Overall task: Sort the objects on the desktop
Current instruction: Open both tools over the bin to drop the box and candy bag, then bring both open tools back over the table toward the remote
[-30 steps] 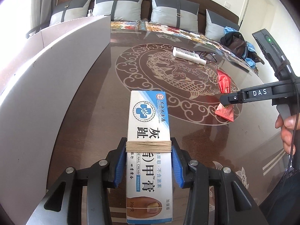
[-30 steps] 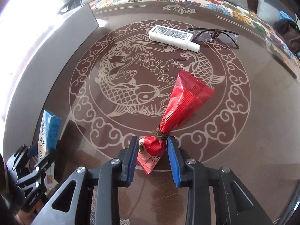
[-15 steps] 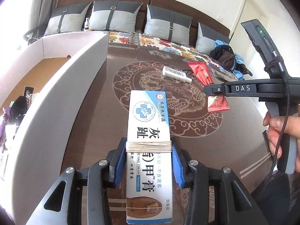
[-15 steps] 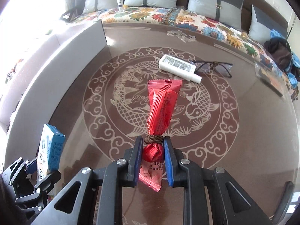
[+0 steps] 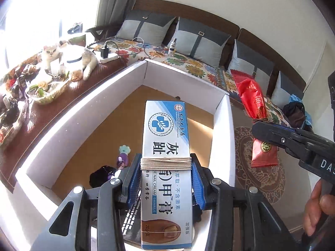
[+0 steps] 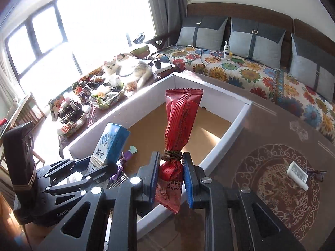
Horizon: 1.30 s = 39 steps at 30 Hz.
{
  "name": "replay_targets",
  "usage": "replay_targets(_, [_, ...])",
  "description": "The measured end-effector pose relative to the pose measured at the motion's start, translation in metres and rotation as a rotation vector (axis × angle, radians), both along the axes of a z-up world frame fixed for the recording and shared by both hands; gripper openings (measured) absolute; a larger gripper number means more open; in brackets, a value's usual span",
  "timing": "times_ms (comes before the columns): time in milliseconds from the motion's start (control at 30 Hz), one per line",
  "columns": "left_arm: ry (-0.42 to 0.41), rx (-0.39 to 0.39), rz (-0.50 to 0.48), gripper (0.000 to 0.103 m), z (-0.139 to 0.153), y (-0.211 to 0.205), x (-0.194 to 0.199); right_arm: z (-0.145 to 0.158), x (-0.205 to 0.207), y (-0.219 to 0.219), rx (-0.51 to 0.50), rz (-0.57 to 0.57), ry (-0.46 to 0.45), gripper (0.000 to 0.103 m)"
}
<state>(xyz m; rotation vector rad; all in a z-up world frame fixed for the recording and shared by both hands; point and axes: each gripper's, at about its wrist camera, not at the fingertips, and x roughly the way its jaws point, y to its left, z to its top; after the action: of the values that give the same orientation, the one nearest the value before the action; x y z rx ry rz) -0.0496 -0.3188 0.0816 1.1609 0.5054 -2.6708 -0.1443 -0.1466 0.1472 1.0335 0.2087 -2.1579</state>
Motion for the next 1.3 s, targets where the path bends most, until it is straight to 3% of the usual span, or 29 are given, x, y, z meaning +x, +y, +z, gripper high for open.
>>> replay_targets(167, [-0.121, -0.042, 0.047, 0.043, -0.035, -0.032, -0.009, -0.039, 0.008, -0.073, 0.012, 0.080, -0.103, 0.023])
replay_targets(333, [-0.239, -0.047, 0.103, 0.050, -0.066, -0.044, -0.008, -0.081, 0.005, -0.095, 0.032, 0.083, -0.232, 0.028])
replay_targets(433, [-0.202, -0.028, 0.114, 0.058, -0.066, -0.040, 0.005, -0.075, 0.006, -0.075, -0.018, 0.064, -0.222, 0.047])
replay_targets(500, [-0.169, -0.054, 0.112, 0.061, -0.059, -0.027, 0.012, -0.062, 0.008, -0.053, -0.032, 0.048, -0.151, 0.070])
replay_targets(667, [-0.061, -0.060, 0.028, 0.064, -0.030, 0.025, 0.021, -0.046, 0.021, 0.036, 0.009, -0.082, 0.067, 0.096])
replay_targets(800, [0.019, -0.066, -0.113, 0.070, -0.003, 0.093, 0.025, -0.074, 0.026, 0.128, 0.127, -0.224, 0.139, 0.098])
replay_targets(900, [0.085, -0.055, -0.223, 0.098, 0.010, 0.153, 0.031, -0.113, 0.032, 0.200, 0.243, -0.342, 0.111, 0.098])
replay_targets(933, [0.098, -0.057, -0.258, 0.103, 0.009, 0.174, 0.032, -0.124, 0.035, 0.225, 0.265, -0.382, 0.092, 0.098])
replay_targets(1000, [0.086, -0.077, -0.327, 0.103, 0.000, 0.217, 0.030, -0.142, 0.042, 0.271, 0.280, -0.455, 0.063, 0.098])
replay_targets(1133, [-0.047, -0.154, -0.426, 0.103, -0.055, 0.285, 0.012, -0.167, 0.059, 0.332, 0.279, -0.561, 0.022, 0.098])
replay_targets(1300, [-0.148, -0.189, -0.461, 0.103, -0.113, 0.321, -0.015, -0.180, 0.065, 0.365, 0.266, -0.596, 0.011, 0.098])
